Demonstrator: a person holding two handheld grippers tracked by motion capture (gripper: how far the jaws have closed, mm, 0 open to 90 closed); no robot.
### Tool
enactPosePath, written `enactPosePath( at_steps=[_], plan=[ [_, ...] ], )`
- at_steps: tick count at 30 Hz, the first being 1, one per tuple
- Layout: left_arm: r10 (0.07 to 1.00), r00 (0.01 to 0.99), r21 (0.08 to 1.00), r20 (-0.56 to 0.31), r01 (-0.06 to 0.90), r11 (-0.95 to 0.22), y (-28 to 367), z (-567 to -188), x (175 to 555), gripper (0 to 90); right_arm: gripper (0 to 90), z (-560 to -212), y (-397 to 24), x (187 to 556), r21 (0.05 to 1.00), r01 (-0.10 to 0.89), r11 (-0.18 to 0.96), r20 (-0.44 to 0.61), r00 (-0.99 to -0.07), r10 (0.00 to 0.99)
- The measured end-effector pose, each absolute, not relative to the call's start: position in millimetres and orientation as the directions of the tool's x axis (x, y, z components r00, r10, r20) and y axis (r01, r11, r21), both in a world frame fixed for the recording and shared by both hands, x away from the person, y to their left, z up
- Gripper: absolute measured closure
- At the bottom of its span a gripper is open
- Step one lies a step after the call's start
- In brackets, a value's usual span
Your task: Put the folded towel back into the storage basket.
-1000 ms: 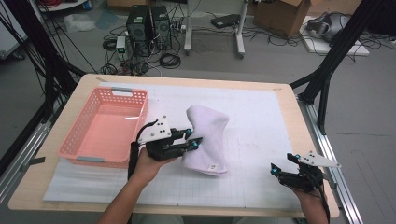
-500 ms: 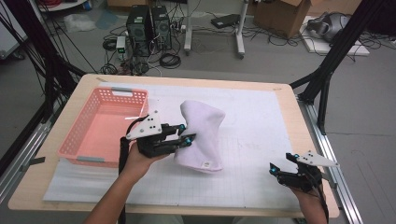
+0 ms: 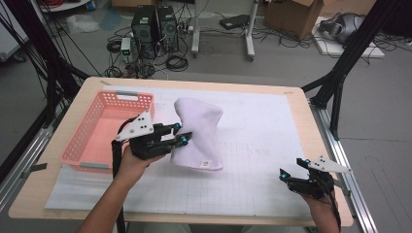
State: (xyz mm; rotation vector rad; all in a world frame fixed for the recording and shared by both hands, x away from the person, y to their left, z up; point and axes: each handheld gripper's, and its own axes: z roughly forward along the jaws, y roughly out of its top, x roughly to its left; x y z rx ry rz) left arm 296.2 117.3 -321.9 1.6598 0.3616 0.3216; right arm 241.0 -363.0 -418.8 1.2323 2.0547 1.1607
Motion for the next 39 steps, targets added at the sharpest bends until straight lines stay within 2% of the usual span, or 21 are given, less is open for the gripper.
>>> enactPosePath(
  at_steps=[22,30,39],
  plan=[
    [0.444,0.896,0.997,-0.026,0.054,-0.050,183,-307,312,74.0,20.3,-420,-362,242,0.845,0.478,0.239,0.022,-0.477,0.879],
    [0.483,0.875,0.999,-0.025,0.045,-0.030,221,-298,317,74.0,20.3,-421,-358,244,0.842,0.479,0.249,0.014,-0.482,0.876],
    [0.527,0.849,0.999,-0.032,0.046,-0.014,245,-300,318,74.0,20.4,-421,-355,244,0.838,0.484,0.252,0.013,-0.480,0.877]
  ],
)
